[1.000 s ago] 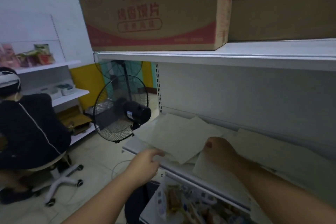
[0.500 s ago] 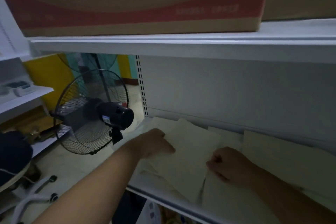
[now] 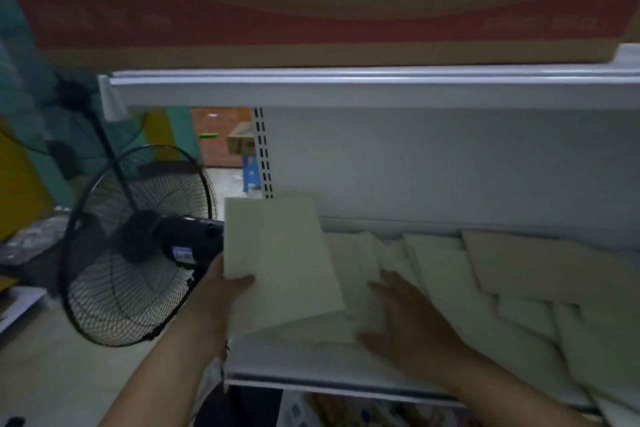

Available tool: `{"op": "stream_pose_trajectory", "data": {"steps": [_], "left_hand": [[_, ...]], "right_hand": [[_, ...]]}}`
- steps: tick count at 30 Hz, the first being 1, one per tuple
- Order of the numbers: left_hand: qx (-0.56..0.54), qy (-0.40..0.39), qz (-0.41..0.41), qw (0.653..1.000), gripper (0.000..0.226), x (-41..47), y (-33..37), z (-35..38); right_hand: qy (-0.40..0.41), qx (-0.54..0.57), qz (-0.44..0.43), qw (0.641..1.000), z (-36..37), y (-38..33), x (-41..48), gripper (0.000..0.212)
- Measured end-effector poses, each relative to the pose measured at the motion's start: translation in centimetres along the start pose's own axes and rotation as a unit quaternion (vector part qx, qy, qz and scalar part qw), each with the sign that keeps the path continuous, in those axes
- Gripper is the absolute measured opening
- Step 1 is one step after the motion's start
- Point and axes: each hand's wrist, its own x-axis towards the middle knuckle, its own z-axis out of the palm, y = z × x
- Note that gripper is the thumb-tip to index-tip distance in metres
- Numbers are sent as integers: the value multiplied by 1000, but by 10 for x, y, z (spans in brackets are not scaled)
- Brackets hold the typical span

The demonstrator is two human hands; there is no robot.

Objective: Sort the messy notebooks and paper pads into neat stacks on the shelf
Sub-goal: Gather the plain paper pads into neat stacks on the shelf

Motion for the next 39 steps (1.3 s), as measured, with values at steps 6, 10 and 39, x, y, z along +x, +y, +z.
{"op": "stream_pose_trajectory", "data": {"steps": [6,10,39], "left_hand": [[-22,-54,-13,998,49,1,-4,-48],[-43,-65,-1,997,60,3,-7,-71],[-137,-116,-55,982,37,-13,0,-99]], "right_hand": [[-43,-46,71,996,14,-37,-3,78],[-19,-54,94,994,12,-53,-10,80],[51,-39,54,997,48,-88,-6,68]]}}
